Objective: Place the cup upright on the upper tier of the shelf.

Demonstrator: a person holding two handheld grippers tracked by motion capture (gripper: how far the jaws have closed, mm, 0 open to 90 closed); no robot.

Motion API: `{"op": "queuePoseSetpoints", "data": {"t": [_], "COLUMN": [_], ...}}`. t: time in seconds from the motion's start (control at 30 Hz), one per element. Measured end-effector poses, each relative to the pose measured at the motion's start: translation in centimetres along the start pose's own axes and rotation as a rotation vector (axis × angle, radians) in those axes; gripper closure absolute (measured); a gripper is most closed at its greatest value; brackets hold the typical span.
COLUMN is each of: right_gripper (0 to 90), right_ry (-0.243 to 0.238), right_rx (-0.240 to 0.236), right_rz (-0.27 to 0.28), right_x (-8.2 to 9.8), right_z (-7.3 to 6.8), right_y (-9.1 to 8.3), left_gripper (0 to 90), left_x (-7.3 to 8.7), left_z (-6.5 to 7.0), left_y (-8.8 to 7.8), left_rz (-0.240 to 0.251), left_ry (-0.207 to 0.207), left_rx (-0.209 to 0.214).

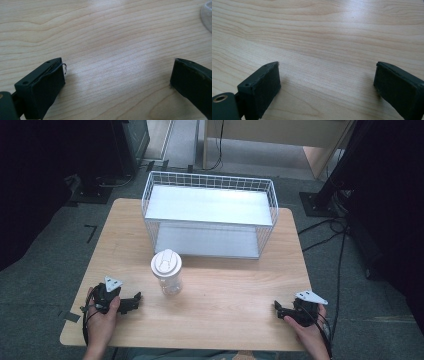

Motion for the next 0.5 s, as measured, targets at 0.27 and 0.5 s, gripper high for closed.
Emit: {"op": "queuePoseSetpoints", "data": {"t": [0.27,0.5], "right_gripper": [6.3,6.0], "right_ry": [0.000,0.002], "right_rx": [0.000,0.003], "right_rz": [-0.002,-0.001], "right_x": [0.0,0.0], "right_z": [0.0,0.0], "right_y": [0.0,0.0], "left_gripper": [0.0,0.0], "left_x": [0.1,-0.3], "left_z": [-0.5,-0.3], "left_y": [-0.4,-1.2], "left_rz": [0.006,0.066], "left_ry": [-0.019,-0.001], "left_rx": [-0.030,-0.027]}}
Point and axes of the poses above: each handheld gripper's, and its own axes: y roughly forward along the jaws, x roughly out of its underside, z roughly to its right, the point moved 7 cm from there along y, roughly forward along the jaws, and after that the axes turned 13 degrees about y, right-handed, at the moved point
